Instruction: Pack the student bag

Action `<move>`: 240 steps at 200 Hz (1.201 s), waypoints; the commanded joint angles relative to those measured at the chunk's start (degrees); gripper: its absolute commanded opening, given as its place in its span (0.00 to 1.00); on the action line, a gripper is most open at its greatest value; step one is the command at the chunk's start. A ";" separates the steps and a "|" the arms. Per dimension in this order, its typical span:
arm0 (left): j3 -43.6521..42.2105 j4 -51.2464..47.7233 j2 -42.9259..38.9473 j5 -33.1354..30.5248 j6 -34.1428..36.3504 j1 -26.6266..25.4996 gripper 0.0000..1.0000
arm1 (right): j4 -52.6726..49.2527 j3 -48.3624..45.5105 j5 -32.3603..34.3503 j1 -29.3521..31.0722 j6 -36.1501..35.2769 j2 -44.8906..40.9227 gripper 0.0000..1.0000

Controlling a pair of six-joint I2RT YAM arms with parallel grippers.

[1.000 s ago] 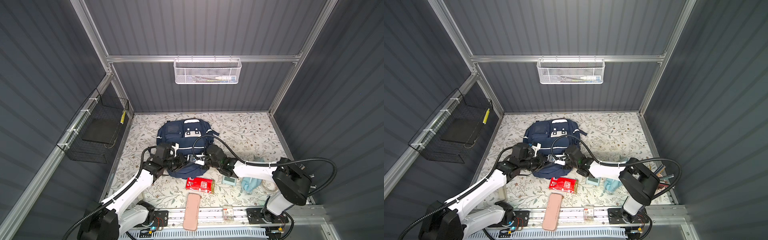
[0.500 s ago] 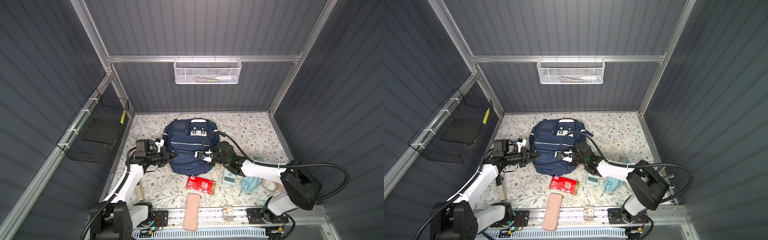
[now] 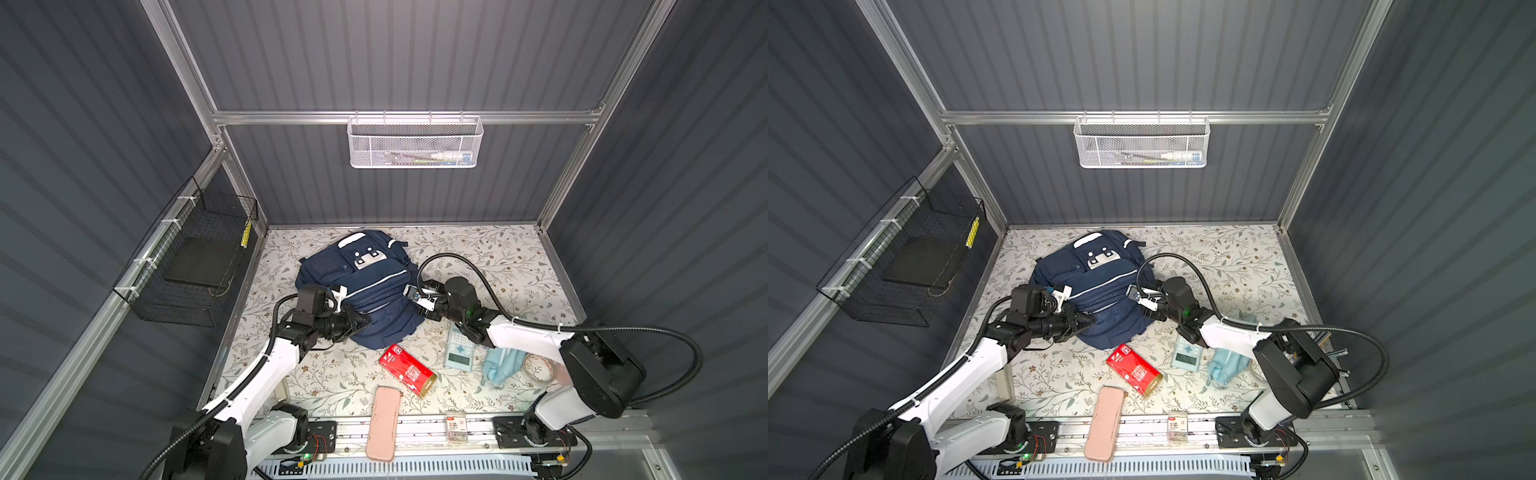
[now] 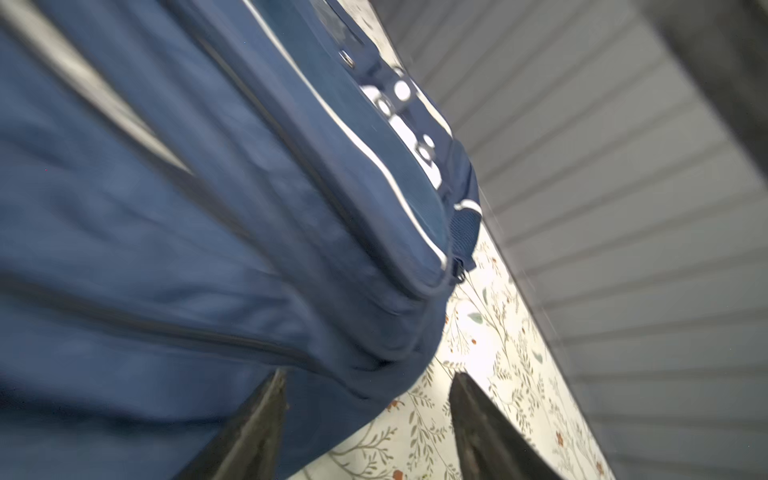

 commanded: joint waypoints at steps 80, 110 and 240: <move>5.27 1.55 -0.01 -2.06 0.07 -0.57 0.00 | -2.35 12.27 2.20 9.64 -6.28 12.05 0.57; 3.48 3.56 -0.02 -0.37 -1.28 -0.57 0.00 | -1.76 13.80 0.02 9.60 -6.87 13.82 0.24; 4.61 1.51 5.47 5.29 6.97 17.36 0.00 | -0.55 6.47 -9.34 1.17 -5.70 6.27 0.00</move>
